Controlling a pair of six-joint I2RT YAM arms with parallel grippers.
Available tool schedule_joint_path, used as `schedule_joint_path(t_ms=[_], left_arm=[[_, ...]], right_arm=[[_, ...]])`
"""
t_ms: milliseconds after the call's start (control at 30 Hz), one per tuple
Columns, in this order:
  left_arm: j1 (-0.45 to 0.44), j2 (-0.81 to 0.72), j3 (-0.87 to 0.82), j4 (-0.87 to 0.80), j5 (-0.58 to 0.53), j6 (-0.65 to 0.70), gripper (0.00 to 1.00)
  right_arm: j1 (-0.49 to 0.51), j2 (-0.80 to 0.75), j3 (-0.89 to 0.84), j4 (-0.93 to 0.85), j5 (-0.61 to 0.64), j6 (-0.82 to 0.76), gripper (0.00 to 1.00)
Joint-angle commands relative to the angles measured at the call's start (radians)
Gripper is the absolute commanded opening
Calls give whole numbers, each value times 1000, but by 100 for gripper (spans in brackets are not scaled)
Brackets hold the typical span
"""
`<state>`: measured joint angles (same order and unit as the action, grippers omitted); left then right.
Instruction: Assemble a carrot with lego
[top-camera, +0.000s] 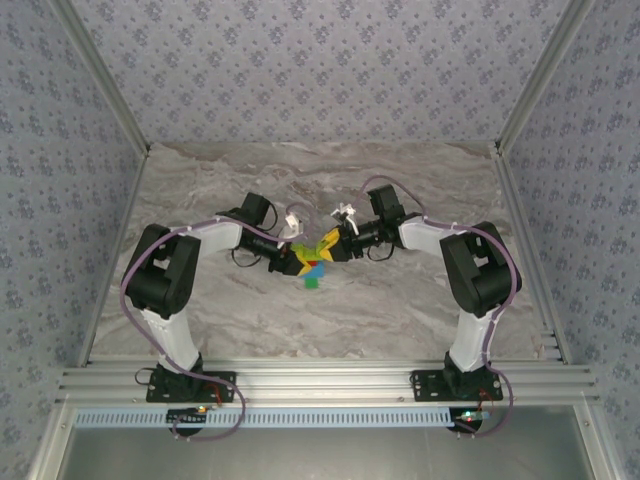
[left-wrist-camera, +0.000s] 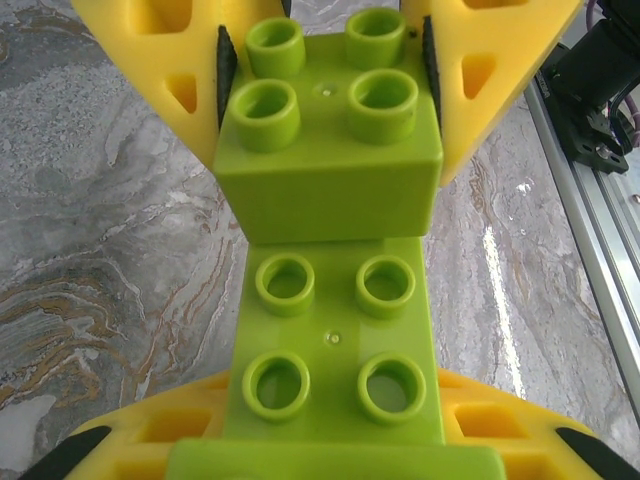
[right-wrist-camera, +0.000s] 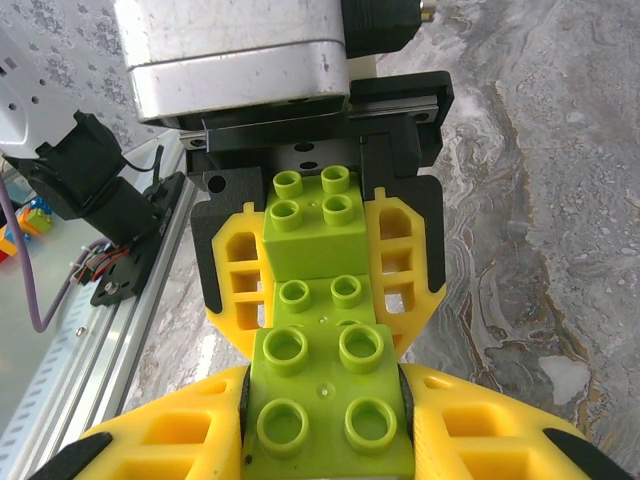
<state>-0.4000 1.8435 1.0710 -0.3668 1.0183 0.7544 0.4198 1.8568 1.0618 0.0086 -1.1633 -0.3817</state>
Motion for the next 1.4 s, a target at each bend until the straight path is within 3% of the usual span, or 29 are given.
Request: schedule_joint_path(t_ms=[0, 1100, 1133, 1267, 1333, 1367], left_arm=[[21, 4, 39, 31, 80, -4, 22], [38, 10, 55, 16, 109, -4, 19], [37, 8, 55, 16, 106, -3, 19], [32, 6, 53, 19, 94, -1, 18], [30, 8, 53, 20, 90, -2, 18], [30, 8, 53, 21, 89, -1, 18]], right_arm=[[10, -8, -40, -59, 46, 4, 19], [48, 29, -35, -113, 116, -27, 21], [48, 28, -32, -113, 116, -26, 23], [40, 22, -23, -105, 111, -13, 58], [37, 17, -20, -97, 104, -7, 91], [36, 14, -19, -99, 99, -6, 100]])
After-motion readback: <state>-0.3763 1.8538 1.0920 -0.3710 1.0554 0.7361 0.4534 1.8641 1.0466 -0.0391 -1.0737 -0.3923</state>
